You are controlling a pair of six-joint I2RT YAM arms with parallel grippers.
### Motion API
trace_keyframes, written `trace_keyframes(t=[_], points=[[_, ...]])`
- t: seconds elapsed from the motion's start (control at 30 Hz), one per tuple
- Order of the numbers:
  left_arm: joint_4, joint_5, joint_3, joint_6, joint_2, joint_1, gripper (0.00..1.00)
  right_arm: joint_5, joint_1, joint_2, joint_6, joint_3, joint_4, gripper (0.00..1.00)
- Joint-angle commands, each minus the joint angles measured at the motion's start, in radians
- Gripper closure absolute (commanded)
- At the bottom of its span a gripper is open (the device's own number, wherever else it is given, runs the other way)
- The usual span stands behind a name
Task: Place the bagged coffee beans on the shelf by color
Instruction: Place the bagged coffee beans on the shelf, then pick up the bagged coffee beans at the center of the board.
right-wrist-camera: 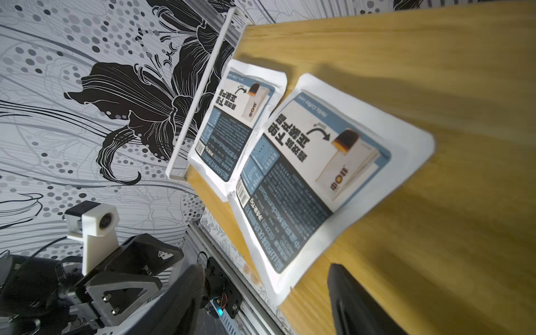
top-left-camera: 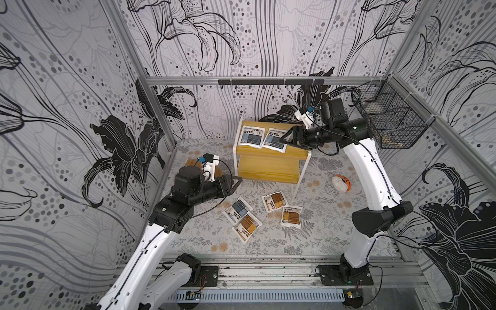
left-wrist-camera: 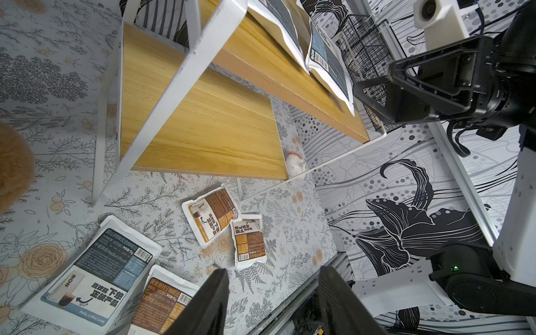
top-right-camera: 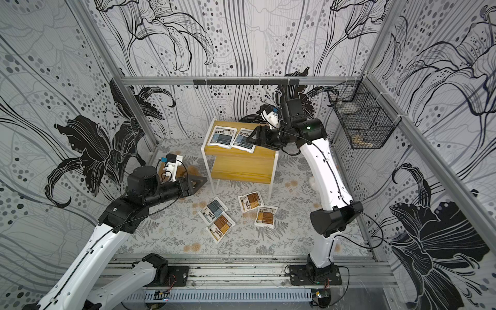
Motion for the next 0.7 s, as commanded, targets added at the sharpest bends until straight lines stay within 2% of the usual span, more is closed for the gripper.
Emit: trace_keyframes(t=[0.0,0.17,0.37,0.53,0.67], points=[[0.023,-0.004,-0.008,-0.004,-0.021,0.005,0.42,0.03,-0.006,-0.024,0.007,0.028,-0.005,0.23],[0.041,-0.012,-0.016,-0.034,-0.027,0.006,0.4,0.045,-0.006,-0.064,0.013,0.014,0.032,0.1],[0.082,-0.079,-0.083,-0.12,-0.079,0.005,0.38,0.044,-0.003,-0.192,0.016,-0.084,0.109,0.08],[0.092,-0.157,-0.2,-0.184,-0.143,0.006,0.37,0.002,0.019,-0.373,0.055,-0.333,0.233,0.08],[0.074,-0.225,-0.276,-0.195,-0.154,0.006,0.31,0.026,0.128,-0.515,0.094,-0.586,0.34,0.08]])
